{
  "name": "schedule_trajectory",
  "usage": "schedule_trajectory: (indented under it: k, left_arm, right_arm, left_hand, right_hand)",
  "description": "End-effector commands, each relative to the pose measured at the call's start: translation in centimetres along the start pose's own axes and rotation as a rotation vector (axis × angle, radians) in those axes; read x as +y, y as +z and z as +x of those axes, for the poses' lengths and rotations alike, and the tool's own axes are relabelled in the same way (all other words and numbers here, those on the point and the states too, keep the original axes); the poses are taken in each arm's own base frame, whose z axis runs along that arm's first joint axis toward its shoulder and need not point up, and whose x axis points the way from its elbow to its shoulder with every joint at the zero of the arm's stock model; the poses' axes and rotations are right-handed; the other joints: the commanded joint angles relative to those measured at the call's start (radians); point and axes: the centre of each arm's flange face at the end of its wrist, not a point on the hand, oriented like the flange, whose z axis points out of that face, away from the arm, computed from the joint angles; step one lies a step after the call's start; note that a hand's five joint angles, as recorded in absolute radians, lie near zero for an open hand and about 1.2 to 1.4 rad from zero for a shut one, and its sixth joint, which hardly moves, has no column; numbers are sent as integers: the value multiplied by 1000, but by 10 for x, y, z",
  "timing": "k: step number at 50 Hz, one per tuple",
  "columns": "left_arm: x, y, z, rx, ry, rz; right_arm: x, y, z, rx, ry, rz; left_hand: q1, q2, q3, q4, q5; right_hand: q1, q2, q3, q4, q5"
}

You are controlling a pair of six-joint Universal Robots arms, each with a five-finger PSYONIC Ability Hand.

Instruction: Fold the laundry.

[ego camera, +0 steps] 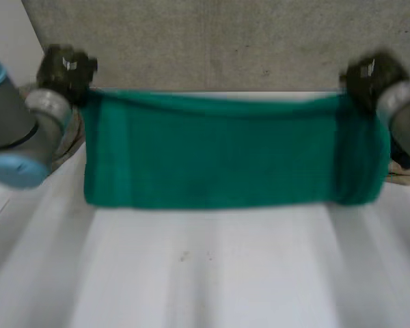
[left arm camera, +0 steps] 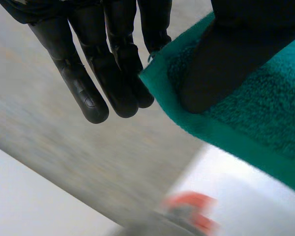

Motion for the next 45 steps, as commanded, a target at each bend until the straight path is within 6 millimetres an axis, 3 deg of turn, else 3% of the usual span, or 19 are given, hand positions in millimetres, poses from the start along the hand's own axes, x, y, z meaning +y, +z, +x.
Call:
schedule_trajectory:
  k: [1, 3, 6, 13, 17, 22, 25, 26, 30, 32, 34, 41, 43, 45]
  left_arm:
    - [-99, 51, -78, -441, 31, 581]
    - [-106, 50, -80, -470, -4, 643]
    - [-99, 50, -78, -448, -42, 624]
    - [-42, 37, -49, -335, -119, 424]
    - [-8, 20, -27, -260, -161, 310]
    - [39, -8, 14, -148, -182, 147]
    - [55, -18, 29, -103, -183, 92]
    - [69, -26, 38, -80, -180, 44]
    - [93, -47, 55, -23, -178, -63]
    - [98, -59, 60, 3, -176, -106]
    - [91, -77, 56, 30, -164, -149]
    - [63, -141, 18, 98, -90, -335]
    - [59, -159, 14, 145, -52, -398]
    - [55, -190, 15, 259, 22, -511]
  right_arm:
    - [-83, 21, 50, 493, 37, 459]
    - [-91, 18, 48, 495, 43, 477]
    - [-89, 16, 40, 459, 48, 452]
    - [-63, 14, 8, 335, 44, 361]
    - [-37, 16, -19, 248, 37, 301]
    - [19, 21, -82, 77, 20, 183]
    - [41, 18, -106, 9, 18, 129]
    - [54, 15, -118, -21, 15, 94]
    - [74, 3, -133, -74, 18, 21]
    - [78, -6, -138, -110, 16, -13]
    - [79, -23, -138, -168, 17, -68]
    - [49, -92, -99, -346, -19, -240]
    - [51, -120, -87, -441, -49, -354]
    - [55, -136, -80, -500, -76, -416]
  left_hand:
    - [246, 196, 200, 195, 248]
    - [246, 196, 200, 195, 248]
    - [246, 196, 200, 195, 248]
    - [246, 196, 200, 195, 248]
    - [246, 196, 200, 195, 248]
    - [246, 196, 200, 195, 248]
    - [246, 196, 200, 195, 248]
    - [246, 196, 200, 195, 248]
    - [246, 196, 200, 195, 248]
    - [246, 196, 200, 195, 248]
    - [246, 196, 200, 195, 248]
    - [246, 196, 200, 195, 248]
    - [246, 196, 200, 195, 248]
    - [246, 196, 200, 195, 248]
  right_hand:
    - [331, 221, 216, 207, 237]
    - [331, 221, 216, 207, 237]
    - [331, 221, 216, 207, 237]
    - [331, 221, 216, 207, 237]
    - [331, 221, 216, 207, 237]
    - [331, 221, 216, 207, 237]
    - [331, 221, 216, 207, 237]
    - [331, 221, 216, 207, 237]
    - [331, 221, 216, 207, 237]
    - [331, 221, 216, 207, 237]
    - [331, 221, 216, 207, 237]
    - [331, 221, 216, 207, 237]
    - [331, 221, 216, 207, 237]
    - [331, 221, 216, 207, 237]
